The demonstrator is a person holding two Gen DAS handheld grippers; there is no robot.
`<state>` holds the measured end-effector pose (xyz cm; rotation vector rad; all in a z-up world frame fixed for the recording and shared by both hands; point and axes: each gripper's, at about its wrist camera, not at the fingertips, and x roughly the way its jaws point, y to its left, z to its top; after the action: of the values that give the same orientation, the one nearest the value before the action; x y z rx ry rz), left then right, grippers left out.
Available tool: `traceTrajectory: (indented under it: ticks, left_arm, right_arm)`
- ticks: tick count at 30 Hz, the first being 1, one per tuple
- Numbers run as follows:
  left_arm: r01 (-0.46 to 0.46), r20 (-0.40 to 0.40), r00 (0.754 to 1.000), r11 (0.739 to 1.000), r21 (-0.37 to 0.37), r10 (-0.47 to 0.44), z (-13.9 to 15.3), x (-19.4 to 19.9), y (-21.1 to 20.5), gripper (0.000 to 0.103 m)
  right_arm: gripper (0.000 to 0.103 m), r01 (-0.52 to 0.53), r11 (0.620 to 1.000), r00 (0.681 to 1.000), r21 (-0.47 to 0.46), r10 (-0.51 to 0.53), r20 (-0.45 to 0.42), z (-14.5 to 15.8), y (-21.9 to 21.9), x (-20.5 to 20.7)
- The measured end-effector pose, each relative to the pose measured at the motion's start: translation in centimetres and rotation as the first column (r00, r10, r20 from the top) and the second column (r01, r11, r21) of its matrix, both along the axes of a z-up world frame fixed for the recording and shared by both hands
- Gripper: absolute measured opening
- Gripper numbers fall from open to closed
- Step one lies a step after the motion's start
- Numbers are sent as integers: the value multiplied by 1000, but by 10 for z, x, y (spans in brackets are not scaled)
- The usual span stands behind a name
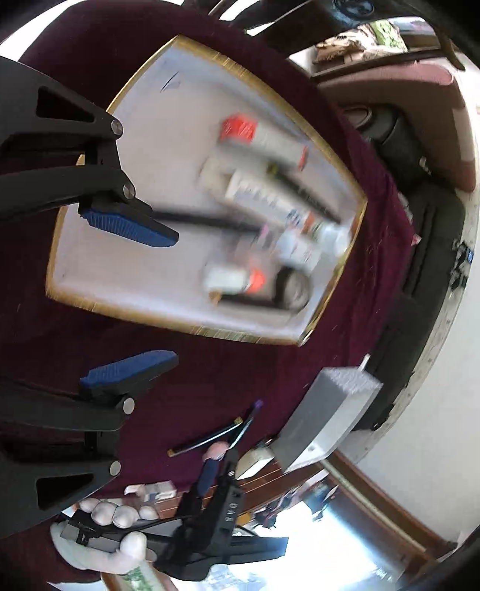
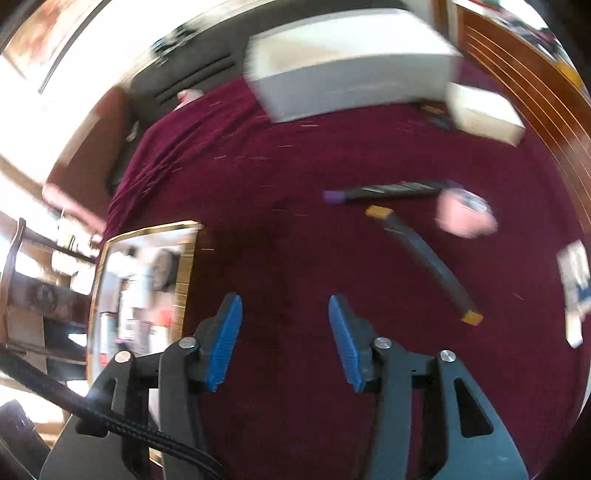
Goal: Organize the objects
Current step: 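Withdraw both open grippers from the tray toward the remaining items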
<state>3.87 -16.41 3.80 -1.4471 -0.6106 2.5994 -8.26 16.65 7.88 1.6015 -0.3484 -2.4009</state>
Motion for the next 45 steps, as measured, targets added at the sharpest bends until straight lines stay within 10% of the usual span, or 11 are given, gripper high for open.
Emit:
traceTrajectory:
  ticks: [9, 15, 32, 45]
  left_arm:
    - [180, 56, 982, 984, 2, -180, -8, 11, 96, 52]
    - [206, 65, 977, 978, -18, -205, -5, 20, 121, 52]
    - [164, 130, 983, 929, -332, -127, -3, 37, 135, 52]
    - [114, 181, 982, 922, -369, -49, -13, 45, 113, 53]
  right_arm:
    - [48, 265, 961, 961, 77, -270, 58, -28, 176, 27]
    - [48, 320, 944, 945, 76, -324, 51, -25, 209, 22]
    - [48, 53, 992, 996, 116, -60, 60, -50, 111, -10]
    - [58, -9, 994, 993, 112, -4, 117, -80, 54, -55]
